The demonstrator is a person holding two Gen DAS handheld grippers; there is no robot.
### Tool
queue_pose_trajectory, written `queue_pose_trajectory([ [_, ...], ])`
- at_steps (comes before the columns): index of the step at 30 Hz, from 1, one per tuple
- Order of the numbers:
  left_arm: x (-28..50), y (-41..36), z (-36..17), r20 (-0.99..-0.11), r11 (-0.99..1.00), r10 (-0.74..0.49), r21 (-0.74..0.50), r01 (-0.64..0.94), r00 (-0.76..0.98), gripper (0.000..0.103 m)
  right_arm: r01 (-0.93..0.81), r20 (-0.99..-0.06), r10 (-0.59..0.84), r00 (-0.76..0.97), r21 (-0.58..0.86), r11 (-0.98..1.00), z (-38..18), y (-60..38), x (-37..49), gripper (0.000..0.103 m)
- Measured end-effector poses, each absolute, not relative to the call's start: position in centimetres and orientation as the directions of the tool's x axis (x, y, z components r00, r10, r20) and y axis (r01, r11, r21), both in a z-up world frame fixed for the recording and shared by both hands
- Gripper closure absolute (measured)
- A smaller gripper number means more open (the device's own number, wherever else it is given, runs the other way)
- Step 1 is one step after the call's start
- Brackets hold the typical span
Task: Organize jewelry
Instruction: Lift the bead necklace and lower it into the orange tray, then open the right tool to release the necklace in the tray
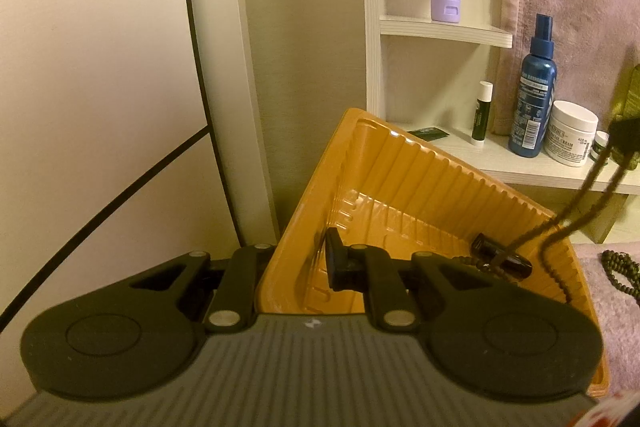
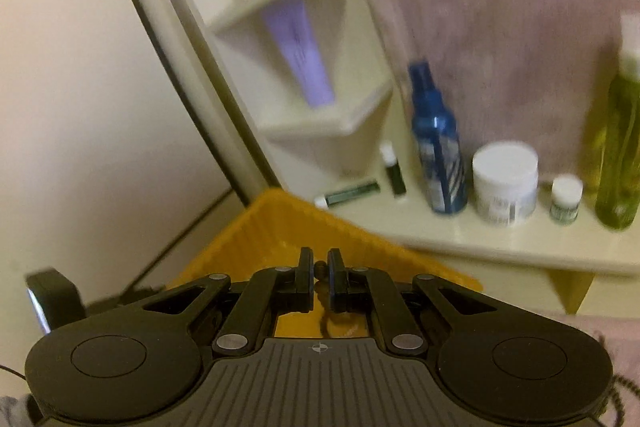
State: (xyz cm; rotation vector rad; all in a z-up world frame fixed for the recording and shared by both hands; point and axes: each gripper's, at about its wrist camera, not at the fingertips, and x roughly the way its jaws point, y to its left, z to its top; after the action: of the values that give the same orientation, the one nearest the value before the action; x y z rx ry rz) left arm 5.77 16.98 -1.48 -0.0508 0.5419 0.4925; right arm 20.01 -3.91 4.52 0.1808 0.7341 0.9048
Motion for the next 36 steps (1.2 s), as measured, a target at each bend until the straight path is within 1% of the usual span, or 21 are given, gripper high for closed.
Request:
queue_pose_trajectory([
  [9,5.7,17.1,-1.5,-0.508,0.883,0.436,0.082,-0.462,0.743,0.09,-0.651,-0.583,0.746,0.322,0.436,0.622,0.3,-1.2,19.4,0.096],
  [15,5.7,17.1,-1.5,-0.508,0.883,0.437,0.085,-0.461,0.742,0.09,-0.641,-0.61,0.738,0.289,0.448,0.623,-1.1,0.0,19.7,0.095],
  [16,5.7,17.1,-1.5,-0.508,0.883,0.437,0.086,-0.461,0.742,0.09,-0.642,-0.621,0.73,0.287,0.44,0.627,-1.2,0.1,19.7,0.093],
  [18,5.7,17.1,-1.5,-0.509,0.883,0.437,0.086,-0.462,0.742,0.09,-0.647,-0.626,0.725,0.287,0.432,0.628,-1.2,0.2,19.7,0.076],
  [19,5.7,17.1,-1.5,-0.509,0.883,0.437,0.086,-0.462,0.742,0.09,-0.645,-0.622,0.725,0.295,0.43,0.631,-1.2,0.1,19.7,0.058],
  [20,5.7,17.1,-1.5,-0.509,0.883,0.437,0.086,-0.462,0.741,0.09,-0.644,-0.616,0.727,0.303,0.43,0.633,-1.1,0.0,19.7,0.047],
  [27,5.7,17.1,-1.5,-0.51,0.882,0.439,0.089,-0.462,0.74,0.089,-0.637,-0.596,0.74,0.312,0.446,0.628,-0.2,-1.6,19.3,0.046],
  [36,5.8,17.1,-1.5,-0.51,0.881,0.443,0.096,-0.463,0.737,0.089,-0.596,-0.627,0.697,0.347,0.427,0.68,-0.4,-6.1,17.9,0.046],
])
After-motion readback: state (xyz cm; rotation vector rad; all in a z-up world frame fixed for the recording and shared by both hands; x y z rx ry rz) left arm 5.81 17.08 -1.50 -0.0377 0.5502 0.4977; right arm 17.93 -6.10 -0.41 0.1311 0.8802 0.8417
